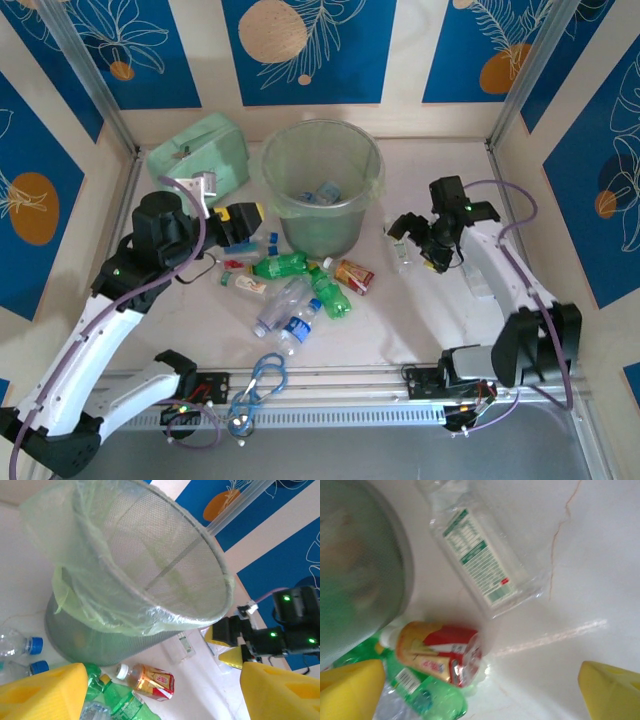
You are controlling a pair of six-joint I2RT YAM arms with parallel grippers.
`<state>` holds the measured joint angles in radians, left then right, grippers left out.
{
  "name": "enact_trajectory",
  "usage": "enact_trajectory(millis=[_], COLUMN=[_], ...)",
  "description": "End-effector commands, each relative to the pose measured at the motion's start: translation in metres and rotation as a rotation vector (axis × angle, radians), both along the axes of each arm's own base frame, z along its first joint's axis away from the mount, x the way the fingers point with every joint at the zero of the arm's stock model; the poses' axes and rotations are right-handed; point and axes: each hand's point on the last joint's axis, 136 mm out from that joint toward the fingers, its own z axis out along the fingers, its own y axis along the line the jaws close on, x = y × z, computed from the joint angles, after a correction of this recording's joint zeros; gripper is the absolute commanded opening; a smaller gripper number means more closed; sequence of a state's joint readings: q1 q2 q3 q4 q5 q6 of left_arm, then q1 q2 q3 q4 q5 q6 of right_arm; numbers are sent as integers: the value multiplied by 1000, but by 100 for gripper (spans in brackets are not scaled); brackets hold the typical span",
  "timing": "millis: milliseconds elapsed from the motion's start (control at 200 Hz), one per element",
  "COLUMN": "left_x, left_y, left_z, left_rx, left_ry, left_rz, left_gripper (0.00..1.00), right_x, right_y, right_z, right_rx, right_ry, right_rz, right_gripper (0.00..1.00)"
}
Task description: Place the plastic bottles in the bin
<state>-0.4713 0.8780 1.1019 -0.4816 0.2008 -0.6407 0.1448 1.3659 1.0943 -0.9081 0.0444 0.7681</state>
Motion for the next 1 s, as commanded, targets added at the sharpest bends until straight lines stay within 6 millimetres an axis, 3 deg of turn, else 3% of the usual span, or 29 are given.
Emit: enact_trajectory(millis=[0,275,540,770,995], left_x=[-4,-4,-5,-4,-5], left_y=[4,3,4,2,2], left_z=[-7,-8,-11,-11,-11], left_rx=[-18,-33,-25,-32,-32], left_ry=[29,35,35,42,44], left_rz=[17,11,13,8,3], left_gripper=[79,80,80,80,80], right_x=[15,40,42,36,30], right_y=[-4,4,6,1,-4], right_z=[-16,-52,-77,-95,-94], right_rx=[-76,-182,-242,-270,-282], right_ry=[2,76,145,193,183], right_rz=[50,136,162,153,144], right_gripper=[99,99,100,88,76])
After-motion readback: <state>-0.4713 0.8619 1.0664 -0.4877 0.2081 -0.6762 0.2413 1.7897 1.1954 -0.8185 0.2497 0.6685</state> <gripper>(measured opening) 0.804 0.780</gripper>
